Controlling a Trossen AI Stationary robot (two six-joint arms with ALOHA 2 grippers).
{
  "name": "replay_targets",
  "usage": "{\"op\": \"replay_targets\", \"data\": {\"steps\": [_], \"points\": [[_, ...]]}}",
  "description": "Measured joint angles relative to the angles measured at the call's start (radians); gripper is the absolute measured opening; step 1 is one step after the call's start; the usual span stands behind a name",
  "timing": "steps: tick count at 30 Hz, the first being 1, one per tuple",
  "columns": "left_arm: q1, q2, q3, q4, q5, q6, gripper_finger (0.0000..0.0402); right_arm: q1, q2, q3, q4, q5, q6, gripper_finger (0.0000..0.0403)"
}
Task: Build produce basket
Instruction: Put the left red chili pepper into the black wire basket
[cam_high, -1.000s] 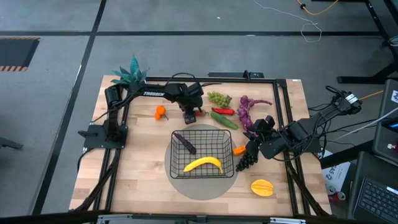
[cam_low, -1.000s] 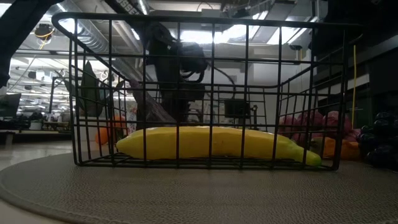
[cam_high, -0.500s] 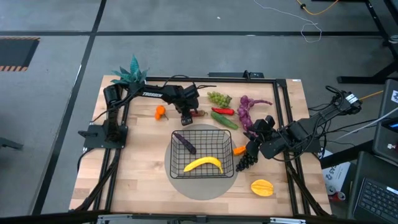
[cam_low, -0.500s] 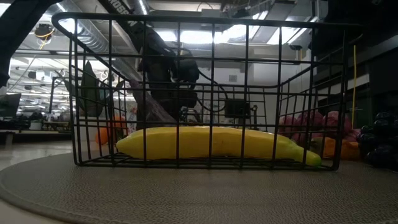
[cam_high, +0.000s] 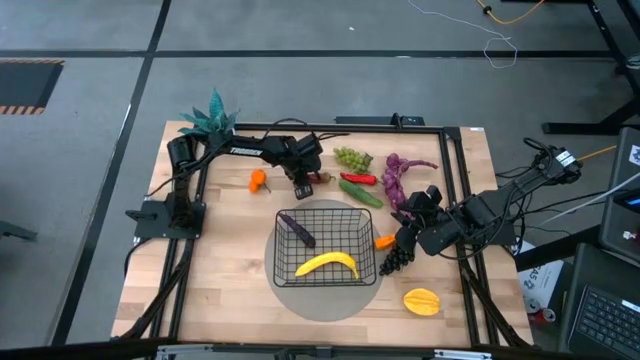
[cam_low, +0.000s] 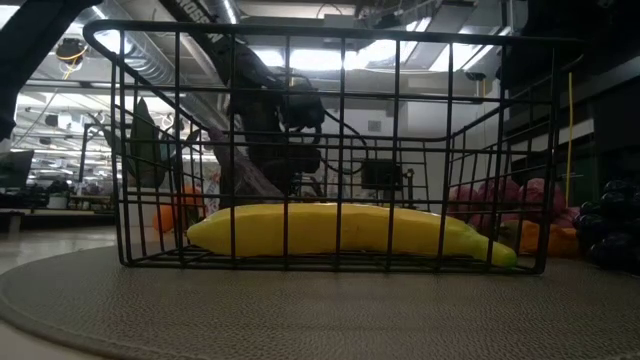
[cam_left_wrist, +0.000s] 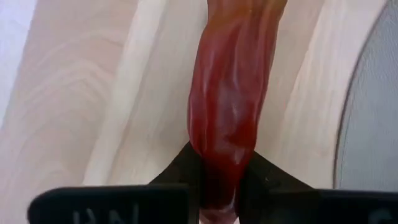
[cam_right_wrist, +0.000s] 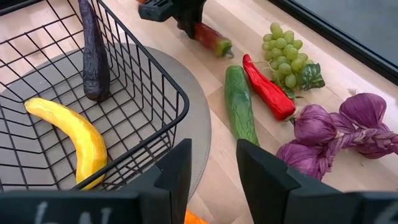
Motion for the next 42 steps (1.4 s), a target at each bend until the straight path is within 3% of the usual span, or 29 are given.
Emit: {"op": "replay_targets", "data": {"steps": [4, 10, 17, 23, 26, 35, 42], "points": [[-0.007, 0.003, 0.092, -0.005, -0.041, 0.0, 0.0042, 0.0, 0.0, 0.0, 0.0, 0.0, 0.0, 0.0131], [-0.03, 0.0, 0.313, -0.148, -0.087, 0.0, 0.0042, 0.0, 0.0, 0.0, 0.016, -0.001, 0.001, 0.0131], [-0.128, -0.003, 0.585, -0.415, -0.043, -0.018, 0.0042, 0.0, 0.0, 0.0, 0.023, -0.001, 0.001, 0.0131], [-0.26, -0.003, 0.743, -0.646, -0.027, -0.018, 0.0041, 0.0, 0.0, 0.0, 0.023, -0.007, 0.001, 0.0131], [-0.331, -0.004, 0.78, -0.736, -0.029, -0.019, 0.0041, 0.0, 0.0, 0.0, 0.023, -0.029, 0.002, 0.0131], [-0.527, -0.004, 0.784, -0.775, -0.032, -0.07, 0.0041, 0.0, 0.0, 0.0, 0.023, -0.031, 0.002, 0.0131], [-0.622, -0.004, 0.784, -0.753, -0.143, -0.132, 0.0056, 0.0, 0.0, 0.0, 0.048, -0.029, 0.011, 0.0131]]}}
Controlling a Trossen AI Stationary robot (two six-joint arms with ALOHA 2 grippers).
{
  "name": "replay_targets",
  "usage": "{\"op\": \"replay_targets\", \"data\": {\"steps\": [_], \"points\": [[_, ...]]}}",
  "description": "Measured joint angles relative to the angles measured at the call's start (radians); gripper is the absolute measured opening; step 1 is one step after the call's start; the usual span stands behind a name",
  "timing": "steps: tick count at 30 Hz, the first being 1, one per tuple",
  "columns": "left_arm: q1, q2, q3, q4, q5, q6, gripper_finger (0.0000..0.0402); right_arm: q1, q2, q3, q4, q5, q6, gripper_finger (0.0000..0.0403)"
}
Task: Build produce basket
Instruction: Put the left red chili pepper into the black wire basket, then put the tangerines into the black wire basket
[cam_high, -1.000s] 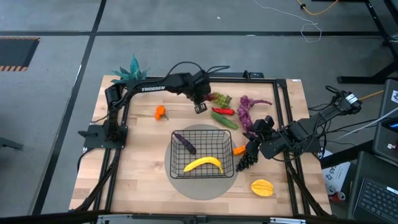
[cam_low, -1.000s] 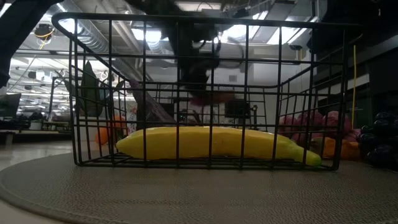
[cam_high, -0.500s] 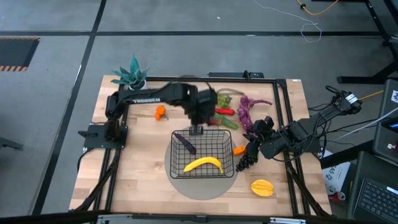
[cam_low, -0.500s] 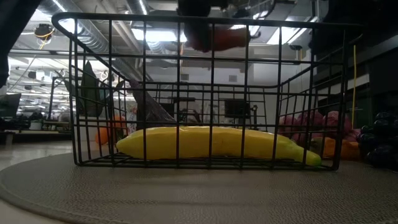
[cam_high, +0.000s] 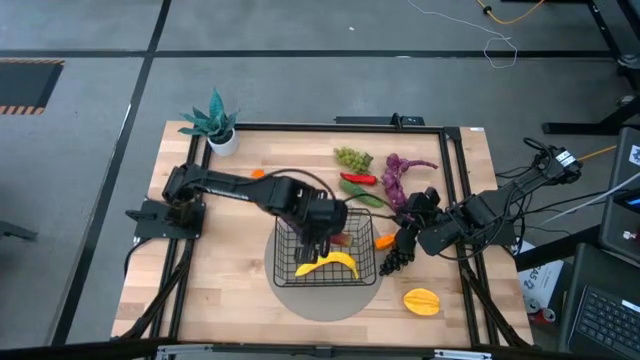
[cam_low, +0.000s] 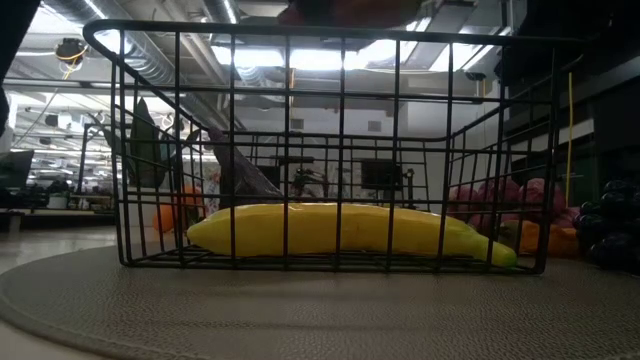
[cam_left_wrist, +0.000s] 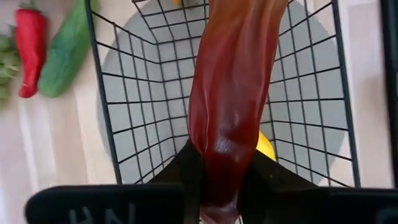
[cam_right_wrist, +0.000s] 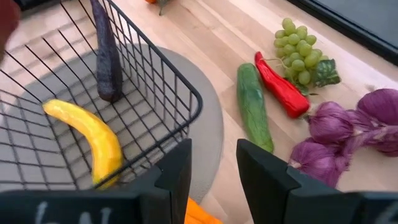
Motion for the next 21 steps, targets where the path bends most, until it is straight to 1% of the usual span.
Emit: {"op": "replay_targets", "data": {"steps": [2, 5, 11, 18, 21], "points": [[-0.016, 0.0, 0.0, 0.0, -0.03, -0.002, 0.0065, 0.0, 0.0, 0.0, 0.013, 0.001, 0.013, 0.0131], [-0.033, 0.0, 0.0, 0.001, -0.047, -0.002, 0.0076, 0.0, 0.0, 0.0, 0.013, 0.001, 0.012, 0.0131], [-0.038, 0.0, 0.0, -0.001, -0.055, -0.104, 0.0094, 0.0, 0.0, 0.0, 0.012, 0.001, 0.012, 0.0131], [-0.038, 0.0, 0.0, -0.006, -0.056, -0.13, 0.0121, 0.0, 0.0, 0.0, 0.011, 0.001, 0.011, 0.0131], [-0.037, 0.0, 0.0, -0.006, -0.08, -0.13, 0.0137, 0.0, 0.0, 0.0, 0.011, 0.001, 0.01, 0.0131]]}}
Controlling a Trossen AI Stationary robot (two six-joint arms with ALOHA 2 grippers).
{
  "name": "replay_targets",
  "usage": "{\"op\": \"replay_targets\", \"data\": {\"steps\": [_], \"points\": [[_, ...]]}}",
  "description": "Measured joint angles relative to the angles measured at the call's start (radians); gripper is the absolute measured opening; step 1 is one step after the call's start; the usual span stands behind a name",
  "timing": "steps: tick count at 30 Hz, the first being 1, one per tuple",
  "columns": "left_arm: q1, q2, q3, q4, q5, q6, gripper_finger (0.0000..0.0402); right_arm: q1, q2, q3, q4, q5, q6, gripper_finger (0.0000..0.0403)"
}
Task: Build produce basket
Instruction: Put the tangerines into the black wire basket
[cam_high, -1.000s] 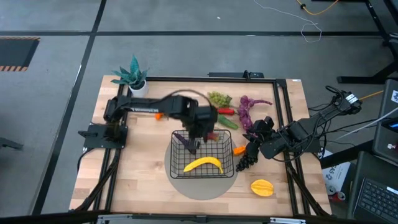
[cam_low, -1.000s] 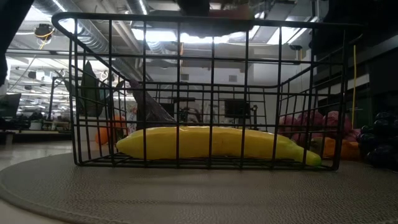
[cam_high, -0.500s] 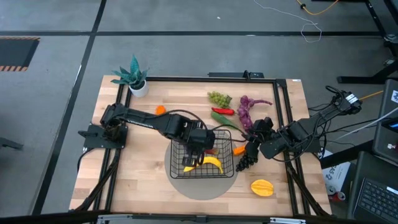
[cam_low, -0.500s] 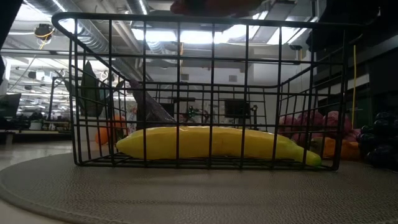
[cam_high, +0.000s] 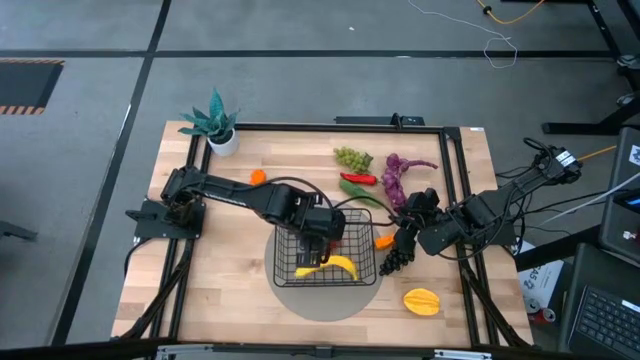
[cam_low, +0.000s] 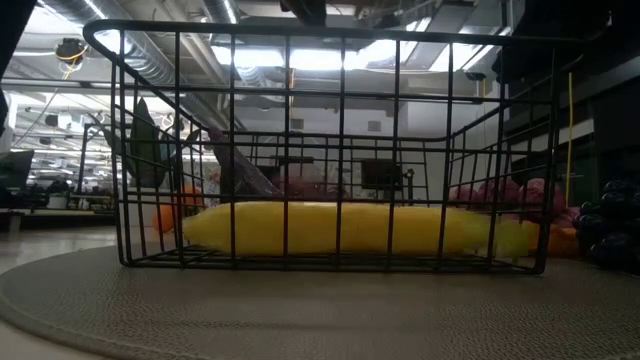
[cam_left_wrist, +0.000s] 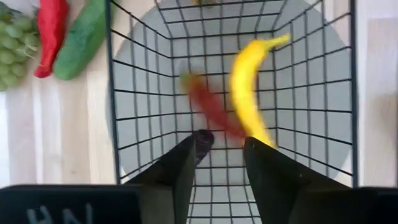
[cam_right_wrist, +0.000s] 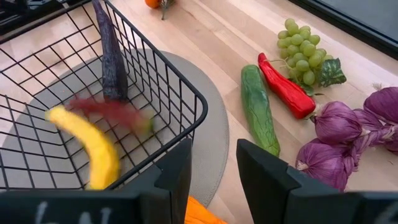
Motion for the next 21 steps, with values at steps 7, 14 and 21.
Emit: {"op": "replay_targets", "data": {"steps": [7, 14, 21], "points": [[0.002, 0.0, 0.0, 0.0, -0.044, -0.028, 0.016, 0.0, 0.0, 0.0, 0.0, 0.001, -0.001, 0.0131], [0.02, 0.0, 0.0, -0.024, -0.08, -0.028, 0.0159, -0.005, 0.0, 0.0, -0.001, 0.003, -0.009, 0.0131], [0.05, 0.0, 0.0, -0.086, -0.08, -0.022, 0.0158, -0.031, 0.0, 0.0, -0.001, 0.027, -0.027, 0.0131]]}}
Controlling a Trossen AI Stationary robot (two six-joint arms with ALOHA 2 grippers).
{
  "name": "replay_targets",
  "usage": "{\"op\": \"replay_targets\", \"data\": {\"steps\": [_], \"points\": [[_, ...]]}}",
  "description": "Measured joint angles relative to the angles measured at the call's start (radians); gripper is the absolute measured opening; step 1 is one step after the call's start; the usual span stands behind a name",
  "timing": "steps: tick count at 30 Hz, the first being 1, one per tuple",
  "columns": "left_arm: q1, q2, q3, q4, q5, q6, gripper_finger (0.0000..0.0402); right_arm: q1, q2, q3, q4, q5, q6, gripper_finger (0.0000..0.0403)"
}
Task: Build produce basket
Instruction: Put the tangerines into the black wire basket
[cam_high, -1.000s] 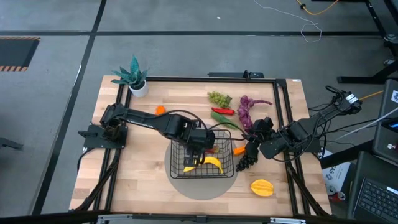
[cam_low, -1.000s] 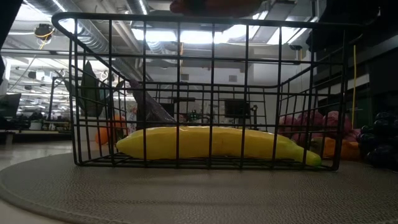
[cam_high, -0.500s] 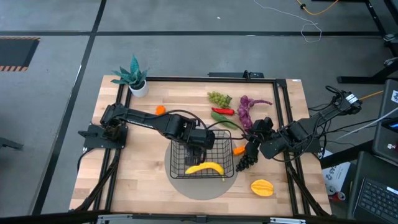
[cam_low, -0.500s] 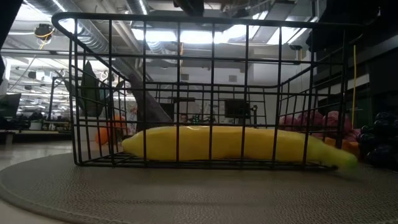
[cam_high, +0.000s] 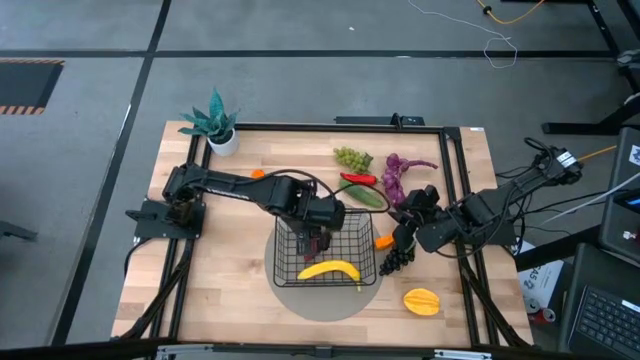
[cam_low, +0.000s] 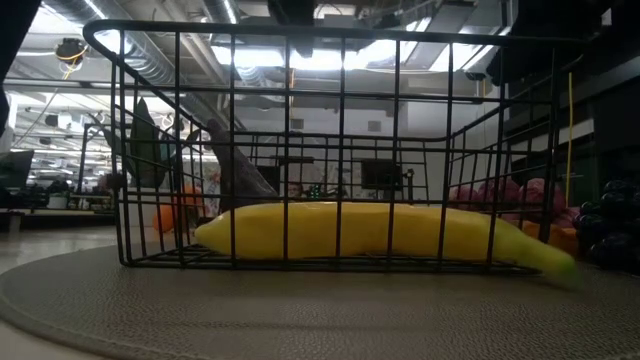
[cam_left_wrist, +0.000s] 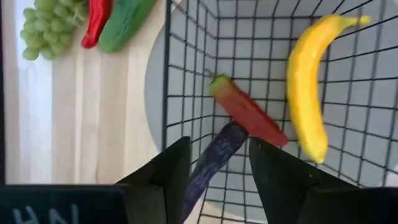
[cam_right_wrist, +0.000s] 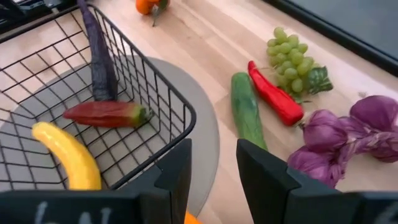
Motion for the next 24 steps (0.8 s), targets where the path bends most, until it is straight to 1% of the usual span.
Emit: {"op": "replay_targets", "data": {"steps": [5, 7, 10, 14, 17, 21, 24], "points": [[0.034, -0.004, 0.0, -0.11, -0.004, 0.027, 0.0158, -0.028, 0.0, 0.0, 0.0, 0.004, 0.021, 0.0131], [0.057, -0.017, 0.0, -0.193, -0.04, 0.017, 0.0158, -0.034, 0.0, 0.0, 0.0, -0.007, 0.03, 0.0131], [0.101, -0.029, -0.001, -0.291, -0.093, -0.045, 0.0158, -0.037, 0.0, 0.0, 0.001, -0.008, 0.031, 0.0131], [0.159, -0.055, -0.01, -0.286, -0.127, -0.064, 0.0158, -0.037, 0.0, 0.0, 0.001, -0.008, 0.03, 0.0131], [0.206, -0.077, -0.008, -0.291, -0.167, -0.052, 0.0158, -0.037, 0.0, 0.0, -0.006, -0.008, 0.029, 0.0131], [0.289, -0.102, -0.009, -0.29, -0.177, -0.049, 0.0158, -0.037, 0.0, 0.0, -0.018, -0.032, 0.029, 0.0131], [0.354, -0.126, -0.008, -0.29, -0.177, -0.018, 0.0158, -0.037, 0.0, 0.0, -0.021, -0.036, 0.027, 0.0131]]}}
